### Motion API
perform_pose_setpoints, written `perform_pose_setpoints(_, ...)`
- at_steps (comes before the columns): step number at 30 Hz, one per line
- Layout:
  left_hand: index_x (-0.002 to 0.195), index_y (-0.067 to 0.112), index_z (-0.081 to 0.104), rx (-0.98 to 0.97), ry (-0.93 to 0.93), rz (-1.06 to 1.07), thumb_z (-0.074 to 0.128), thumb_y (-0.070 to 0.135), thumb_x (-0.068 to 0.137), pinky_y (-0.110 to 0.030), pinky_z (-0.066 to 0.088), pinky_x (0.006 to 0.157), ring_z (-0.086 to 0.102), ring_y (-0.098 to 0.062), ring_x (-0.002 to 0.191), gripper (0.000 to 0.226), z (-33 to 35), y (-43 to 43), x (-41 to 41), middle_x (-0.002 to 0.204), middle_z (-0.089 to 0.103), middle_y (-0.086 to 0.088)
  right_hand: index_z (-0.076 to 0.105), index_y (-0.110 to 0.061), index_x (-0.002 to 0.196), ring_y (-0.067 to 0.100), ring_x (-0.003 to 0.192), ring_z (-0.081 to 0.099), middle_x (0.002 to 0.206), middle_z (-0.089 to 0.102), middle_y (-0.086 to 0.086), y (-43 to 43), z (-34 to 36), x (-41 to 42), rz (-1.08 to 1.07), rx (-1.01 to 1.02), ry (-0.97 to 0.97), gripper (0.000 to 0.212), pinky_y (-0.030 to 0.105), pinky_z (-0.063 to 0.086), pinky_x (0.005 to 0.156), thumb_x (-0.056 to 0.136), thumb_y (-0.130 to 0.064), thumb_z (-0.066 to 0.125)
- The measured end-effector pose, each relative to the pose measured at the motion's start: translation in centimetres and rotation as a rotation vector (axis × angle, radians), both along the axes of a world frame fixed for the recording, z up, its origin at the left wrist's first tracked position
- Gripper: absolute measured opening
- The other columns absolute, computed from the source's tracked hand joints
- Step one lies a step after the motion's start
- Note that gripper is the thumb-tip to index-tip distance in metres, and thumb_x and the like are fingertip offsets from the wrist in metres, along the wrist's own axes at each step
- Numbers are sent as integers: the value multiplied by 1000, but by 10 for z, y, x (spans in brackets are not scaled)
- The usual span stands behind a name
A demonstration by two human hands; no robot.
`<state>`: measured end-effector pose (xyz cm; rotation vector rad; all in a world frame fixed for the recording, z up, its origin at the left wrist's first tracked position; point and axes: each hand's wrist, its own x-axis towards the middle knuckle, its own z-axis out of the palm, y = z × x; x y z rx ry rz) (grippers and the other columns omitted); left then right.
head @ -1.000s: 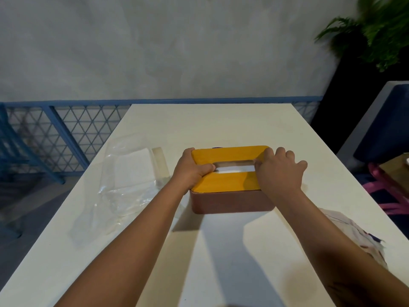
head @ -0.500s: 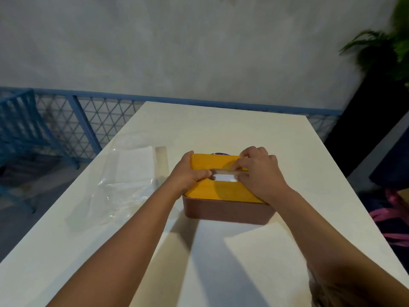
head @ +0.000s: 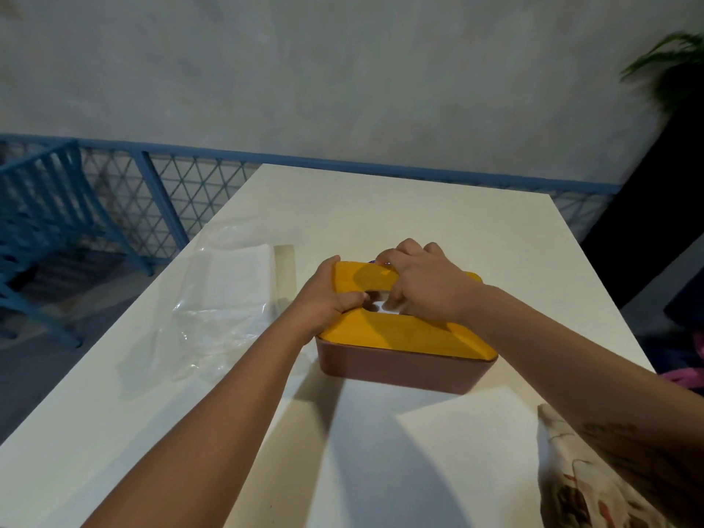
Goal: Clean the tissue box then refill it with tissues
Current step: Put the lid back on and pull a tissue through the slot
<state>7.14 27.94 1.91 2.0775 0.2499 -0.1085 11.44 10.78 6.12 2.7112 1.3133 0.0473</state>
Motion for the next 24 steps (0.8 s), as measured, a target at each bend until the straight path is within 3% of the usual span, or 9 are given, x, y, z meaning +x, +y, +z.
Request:
perform_pose_setpoints(9,147,26,14,-13,11,2,68,31,81,-31,37,93,41,-26,126,85,0,-1,0,147,33,-5,75,-31,83,18,121,31,133,41,-7,0,-5,5,100,46,-44,13,35,29,94,85,-37,64)
perform_pose_setpoints(14,148,25,13,-10,9,-2,69,33,80,-29,35,93,39,-26,129,88,1,-1,0,149,31,-5,72,-31,83,17,113,34,121,44,-5,3,-6,10,172,-13,-73,11,35,33,88,86,-32,62)
perform_pose_setpoints(20,148,24,12,-14,9,-6,70,33,79,-28,34,92,38,-26,130,90,2,-2,-1,150,29,-4,72,-31,90,20,117,38,127,46,-1,-1,2,13,231,-103,-92,11,35,39,88,86,-36,63)
perform_pose_setpoints(24,148,24,12,-10,10,-8,68,33,81,-28,34,90,39,-26,128,88,1,-1,-1,149,30,-4,75,-28,85,23,99,48,103,54,2,-5,3,15,262,-95,-165,8,36,36,73,80,-30,70)
